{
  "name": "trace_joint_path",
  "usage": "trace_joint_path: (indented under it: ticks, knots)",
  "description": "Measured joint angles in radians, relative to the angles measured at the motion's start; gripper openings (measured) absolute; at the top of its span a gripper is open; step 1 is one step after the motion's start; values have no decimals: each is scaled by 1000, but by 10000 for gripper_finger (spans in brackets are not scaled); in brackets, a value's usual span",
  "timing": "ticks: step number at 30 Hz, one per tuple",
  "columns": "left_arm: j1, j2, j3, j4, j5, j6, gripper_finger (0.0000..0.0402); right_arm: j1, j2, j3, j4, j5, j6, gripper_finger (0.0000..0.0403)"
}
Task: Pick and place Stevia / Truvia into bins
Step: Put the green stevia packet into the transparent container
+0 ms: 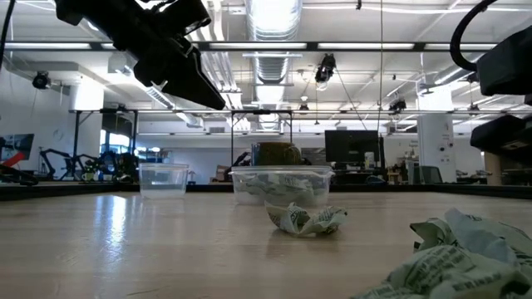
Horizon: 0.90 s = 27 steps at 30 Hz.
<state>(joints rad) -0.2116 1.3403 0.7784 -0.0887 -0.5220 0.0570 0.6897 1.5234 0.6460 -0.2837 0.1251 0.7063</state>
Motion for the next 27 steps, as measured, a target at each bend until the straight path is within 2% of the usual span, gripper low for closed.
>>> trace_joint_path:
  ticks: [5, 8, 11, 16, 19, 23, 27]
  knots:
    - [0, 0, 0, 0, 0, 0, 136, 4, 1, 8, 28, 67, -48, 14]
    - [0, 0, 0, 0, 0, 0, 136, 4, 0, 30, 29, 164, -117, 14]
    - [0, 0, 0, 1, 0, 0, 136, 4, 0, 52, 32, 323, -205, 14]
    - [0, 0, 0, 1, 0, 0, 136, -4, -1, 73, 37, 670, -297, 14]
    - [0, 0, 0, 1, 0, 0, 136, -38, -1, 79, 40, 791, -315, 13]
    - [-1, 0, 0, 1, 0, 1, 136, -127, -1, 80, 90, 811, -319, 13]
    - [-1, 0, 0, 1, 0, 1, 136, -239, 2, 80, 177, 705, -400, 13]
